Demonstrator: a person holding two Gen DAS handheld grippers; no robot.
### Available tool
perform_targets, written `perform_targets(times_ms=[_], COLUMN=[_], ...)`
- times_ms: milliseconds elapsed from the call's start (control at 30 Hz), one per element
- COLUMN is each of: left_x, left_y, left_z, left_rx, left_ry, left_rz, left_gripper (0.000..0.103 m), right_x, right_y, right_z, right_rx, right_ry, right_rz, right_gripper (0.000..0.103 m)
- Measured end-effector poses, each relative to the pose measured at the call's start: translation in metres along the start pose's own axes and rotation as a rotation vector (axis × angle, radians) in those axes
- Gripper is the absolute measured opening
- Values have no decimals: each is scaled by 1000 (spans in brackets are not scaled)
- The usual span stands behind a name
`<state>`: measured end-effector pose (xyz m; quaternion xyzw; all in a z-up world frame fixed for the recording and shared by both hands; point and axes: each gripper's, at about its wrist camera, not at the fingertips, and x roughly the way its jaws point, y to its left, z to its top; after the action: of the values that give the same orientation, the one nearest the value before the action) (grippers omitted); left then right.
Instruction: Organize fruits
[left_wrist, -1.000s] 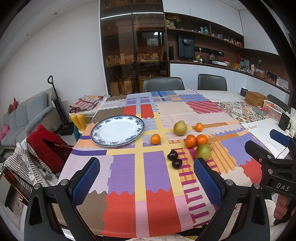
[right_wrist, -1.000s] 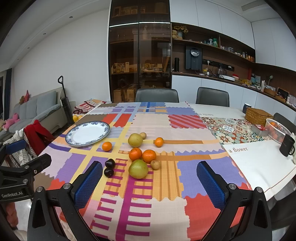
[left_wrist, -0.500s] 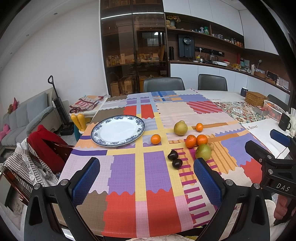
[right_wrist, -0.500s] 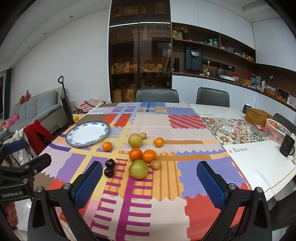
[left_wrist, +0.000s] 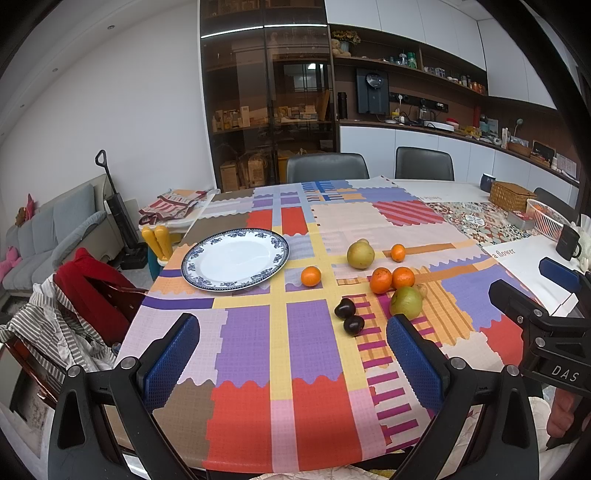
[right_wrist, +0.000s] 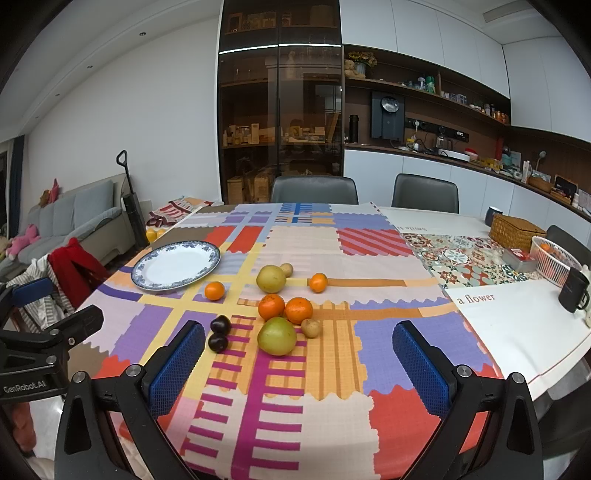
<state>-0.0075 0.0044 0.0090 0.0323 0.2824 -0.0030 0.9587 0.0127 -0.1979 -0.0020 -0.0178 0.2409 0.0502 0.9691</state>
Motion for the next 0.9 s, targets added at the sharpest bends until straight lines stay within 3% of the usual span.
perform_targets(times_ms=[333,600,900], left_x=[-3,16,58], left_y=[3,-4,-16], left_z=[3,11,12], left_rx=[11,81,143], left_ry=[0,-9,54], left_rz=[0,-31,-123], left_gripper=[103,103,87], right_x=[3,14,54], right_y=[0,4,1], right_z=[-3,7,0], right_rx=[-3,-34,-77], right_ry=[2,18,98], right_rz=[3,31,81], right_gripper=[103,102,97])
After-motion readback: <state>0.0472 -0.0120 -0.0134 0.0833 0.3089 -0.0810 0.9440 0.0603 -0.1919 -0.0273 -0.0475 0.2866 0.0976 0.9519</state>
